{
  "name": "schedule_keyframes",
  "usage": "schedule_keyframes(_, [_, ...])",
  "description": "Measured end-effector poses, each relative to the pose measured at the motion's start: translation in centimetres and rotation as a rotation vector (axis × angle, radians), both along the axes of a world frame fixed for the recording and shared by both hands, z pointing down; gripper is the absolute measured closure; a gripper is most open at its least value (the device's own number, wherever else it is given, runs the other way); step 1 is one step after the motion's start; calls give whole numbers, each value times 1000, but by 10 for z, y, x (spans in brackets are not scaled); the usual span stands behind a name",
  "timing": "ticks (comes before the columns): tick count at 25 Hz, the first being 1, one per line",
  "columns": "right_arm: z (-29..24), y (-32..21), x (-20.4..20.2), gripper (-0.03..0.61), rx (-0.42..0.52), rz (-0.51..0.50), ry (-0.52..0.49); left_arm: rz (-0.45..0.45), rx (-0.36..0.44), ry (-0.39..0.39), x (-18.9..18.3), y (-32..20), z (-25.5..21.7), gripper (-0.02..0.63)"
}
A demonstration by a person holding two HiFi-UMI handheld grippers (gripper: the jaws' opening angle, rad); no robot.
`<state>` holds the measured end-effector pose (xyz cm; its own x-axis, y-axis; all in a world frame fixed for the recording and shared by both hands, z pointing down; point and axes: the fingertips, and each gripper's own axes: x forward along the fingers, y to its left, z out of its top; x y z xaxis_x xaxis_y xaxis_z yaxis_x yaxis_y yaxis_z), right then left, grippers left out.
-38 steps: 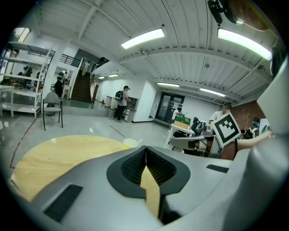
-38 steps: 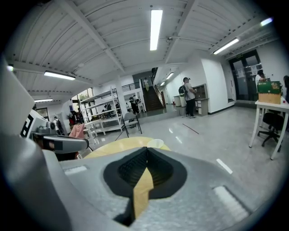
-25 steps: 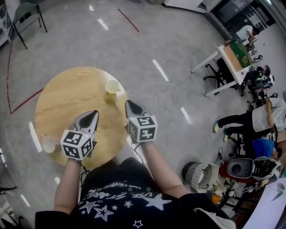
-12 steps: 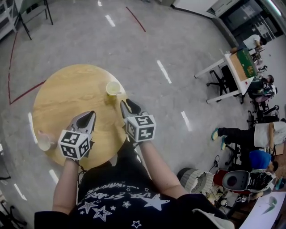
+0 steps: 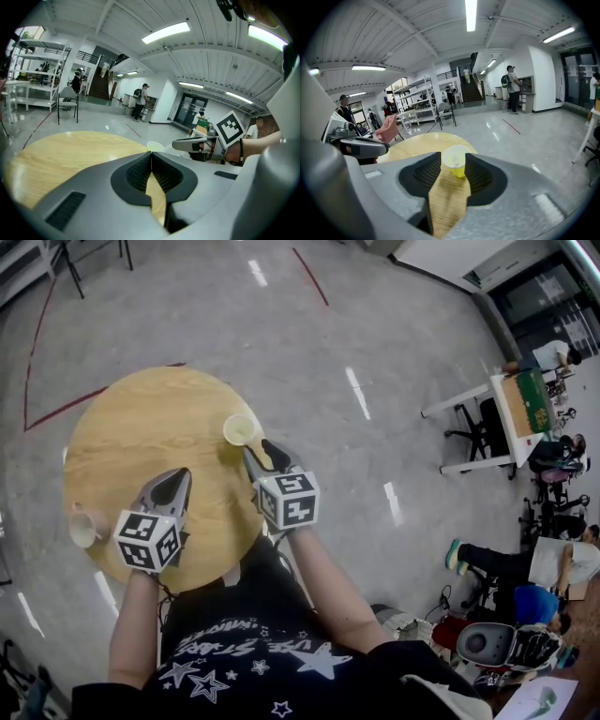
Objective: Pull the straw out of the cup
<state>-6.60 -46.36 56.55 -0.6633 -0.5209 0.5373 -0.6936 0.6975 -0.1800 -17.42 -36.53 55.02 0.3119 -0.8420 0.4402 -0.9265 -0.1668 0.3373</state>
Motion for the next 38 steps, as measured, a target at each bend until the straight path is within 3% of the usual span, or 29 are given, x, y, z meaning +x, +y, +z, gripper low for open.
schedule_keyframes(13, [21, -3, -24, 435, -35, -37, 34, -44, -11, 3, -23, -1, 7, 604])
schedule_keyframes(15, [22, -4, -25, 495, -31, -24, 52, -47, -15, 4, -26, 0, 7, 604])
schedule_keyframes(19, [23, -4, -31, 497, -36, -11, 68, -46, -18, 4, -35, 3, 7, 604])
schedule_keyframes(21, [23, -5, -32, 535, -31, -5, 75, -43, -17, 5, -37, 3, 6, 604])
schedule_keyframes(38, [-22, 10, -24, 538, 73, 81, 100, 1, 41, 22, -43, 35, -14, 605])
